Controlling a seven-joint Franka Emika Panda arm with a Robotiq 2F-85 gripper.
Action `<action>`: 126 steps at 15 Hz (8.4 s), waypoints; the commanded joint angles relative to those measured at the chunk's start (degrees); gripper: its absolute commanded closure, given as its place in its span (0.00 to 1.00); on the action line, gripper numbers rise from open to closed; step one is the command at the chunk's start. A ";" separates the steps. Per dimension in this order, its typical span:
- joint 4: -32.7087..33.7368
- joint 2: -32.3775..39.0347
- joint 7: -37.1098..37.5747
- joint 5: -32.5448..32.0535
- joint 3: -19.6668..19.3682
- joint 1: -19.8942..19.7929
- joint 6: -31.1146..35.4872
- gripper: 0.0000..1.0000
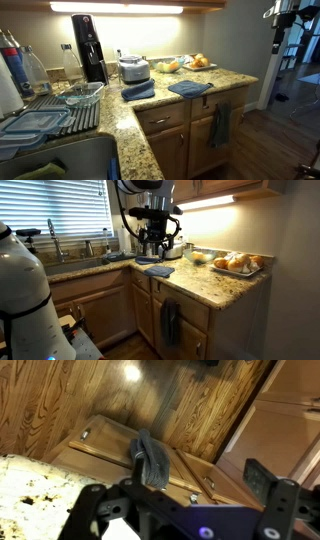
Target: Hang the the towel on the hook
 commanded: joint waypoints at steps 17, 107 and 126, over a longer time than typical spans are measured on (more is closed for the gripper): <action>-0.45 2.95 8.11 1.92 4.17 -2.11 4.68 0.00; 10.55 37.57 85.70 10.98 14.41 3.25 43.80 0.93; 13.29 35.05 81.71 -1.55 12.77 4.47 42.80 0.93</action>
